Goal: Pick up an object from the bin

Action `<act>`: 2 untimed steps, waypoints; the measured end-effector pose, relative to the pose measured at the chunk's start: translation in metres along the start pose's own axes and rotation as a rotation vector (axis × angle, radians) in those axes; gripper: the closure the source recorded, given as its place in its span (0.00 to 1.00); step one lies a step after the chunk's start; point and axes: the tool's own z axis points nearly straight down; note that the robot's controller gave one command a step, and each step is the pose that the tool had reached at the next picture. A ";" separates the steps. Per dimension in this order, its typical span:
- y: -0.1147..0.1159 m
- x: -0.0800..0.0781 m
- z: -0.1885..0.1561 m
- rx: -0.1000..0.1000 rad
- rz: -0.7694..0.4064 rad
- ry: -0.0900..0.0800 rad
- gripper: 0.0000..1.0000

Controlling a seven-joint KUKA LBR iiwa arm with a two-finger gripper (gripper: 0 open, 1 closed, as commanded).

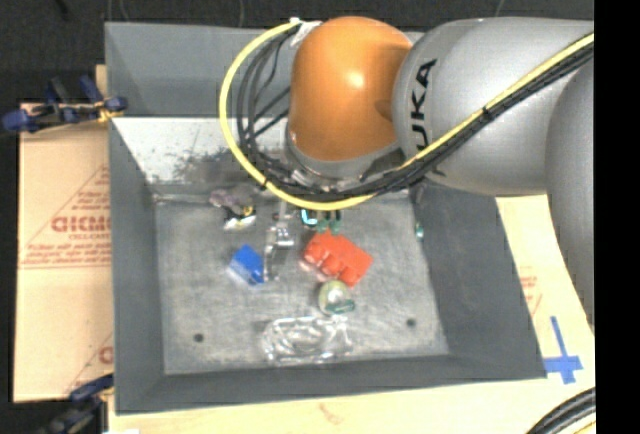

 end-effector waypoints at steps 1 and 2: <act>-0.025 -0.006 0.146 -0.004 0.038 -0.016 0.00; -0.020 -0.007 0.116 -0.003 0.232 -0.011 0.00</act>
Offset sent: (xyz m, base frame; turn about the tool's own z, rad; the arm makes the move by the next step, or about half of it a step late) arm 0.0023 -0.0258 -0.1476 0.0361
